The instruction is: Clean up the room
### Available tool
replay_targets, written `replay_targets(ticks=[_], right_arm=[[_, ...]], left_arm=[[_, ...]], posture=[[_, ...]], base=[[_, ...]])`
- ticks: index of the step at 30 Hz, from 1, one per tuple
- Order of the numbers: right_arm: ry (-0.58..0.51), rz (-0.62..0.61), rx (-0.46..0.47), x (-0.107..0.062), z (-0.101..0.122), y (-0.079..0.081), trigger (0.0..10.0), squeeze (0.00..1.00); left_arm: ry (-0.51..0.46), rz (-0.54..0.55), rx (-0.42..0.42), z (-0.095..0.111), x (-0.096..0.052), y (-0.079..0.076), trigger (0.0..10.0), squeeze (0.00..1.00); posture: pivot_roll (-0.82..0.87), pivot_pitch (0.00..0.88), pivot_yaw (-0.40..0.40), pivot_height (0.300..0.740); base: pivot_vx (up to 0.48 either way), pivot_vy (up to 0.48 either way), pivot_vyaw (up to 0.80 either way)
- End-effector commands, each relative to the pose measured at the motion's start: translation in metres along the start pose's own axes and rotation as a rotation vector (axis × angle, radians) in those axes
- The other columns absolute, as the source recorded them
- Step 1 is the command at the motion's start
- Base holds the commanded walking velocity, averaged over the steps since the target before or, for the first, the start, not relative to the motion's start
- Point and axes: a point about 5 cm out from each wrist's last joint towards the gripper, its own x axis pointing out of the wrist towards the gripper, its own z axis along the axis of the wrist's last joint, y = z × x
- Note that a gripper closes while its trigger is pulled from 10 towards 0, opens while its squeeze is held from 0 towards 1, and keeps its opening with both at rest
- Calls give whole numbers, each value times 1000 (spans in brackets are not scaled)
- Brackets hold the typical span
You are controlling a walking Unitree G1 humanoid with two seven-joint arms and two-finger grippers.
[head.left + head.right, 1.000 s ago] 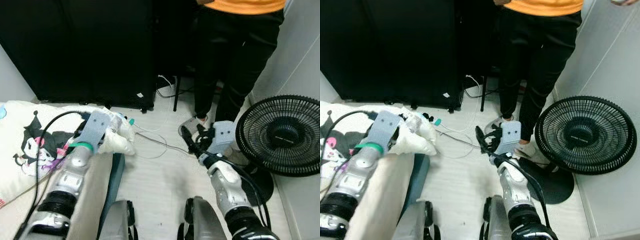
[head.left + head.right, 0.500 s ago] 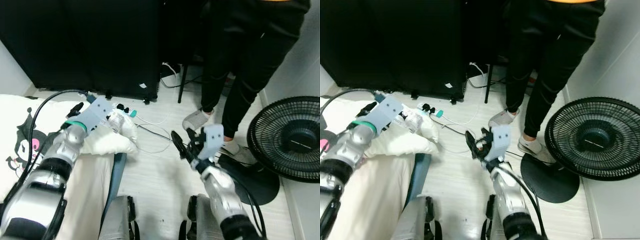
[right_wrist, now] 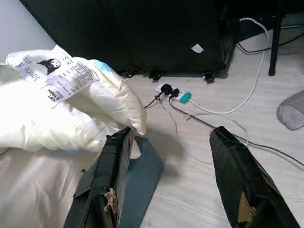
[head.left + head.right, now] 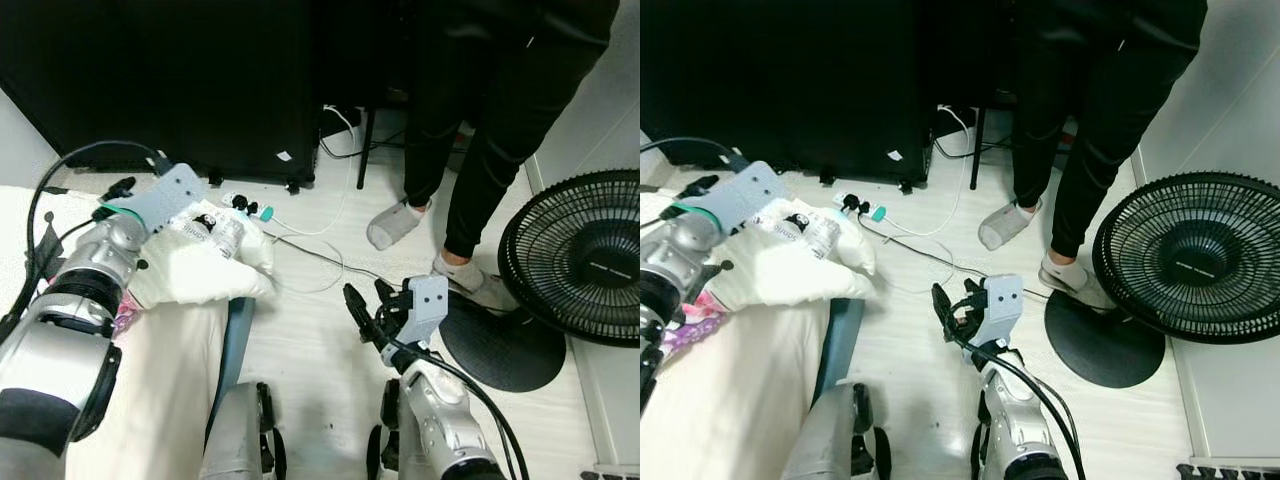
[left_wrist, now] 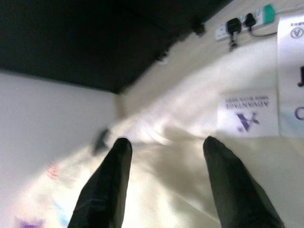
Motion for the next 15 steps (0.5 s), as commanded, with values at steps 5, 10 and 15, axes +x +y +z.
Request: replay_targets(ticks=[5, 10, 15], right_arm=[[23, -18, 9, -5, -5, 1, 10000, 0], [31, -24, 9, -7, -7, 0, 10000, 0], [34, -21, 8, -7, -6, 1, 10000, 0]], left_arm=[[232, -48, -393, -54, -6, -19, 10000, 0], [322, -13, -540, -78, -11, -33, 10000, 0], [372, -52, -613, -87, -16, -52, 8627, 0]], posture=[[56, 231, 104, 615], [59, 233, 96, 615], [67, 233, 90, 615]], base=[[0, 0, 0], [0, 0, 0], [0, 0, 0]])
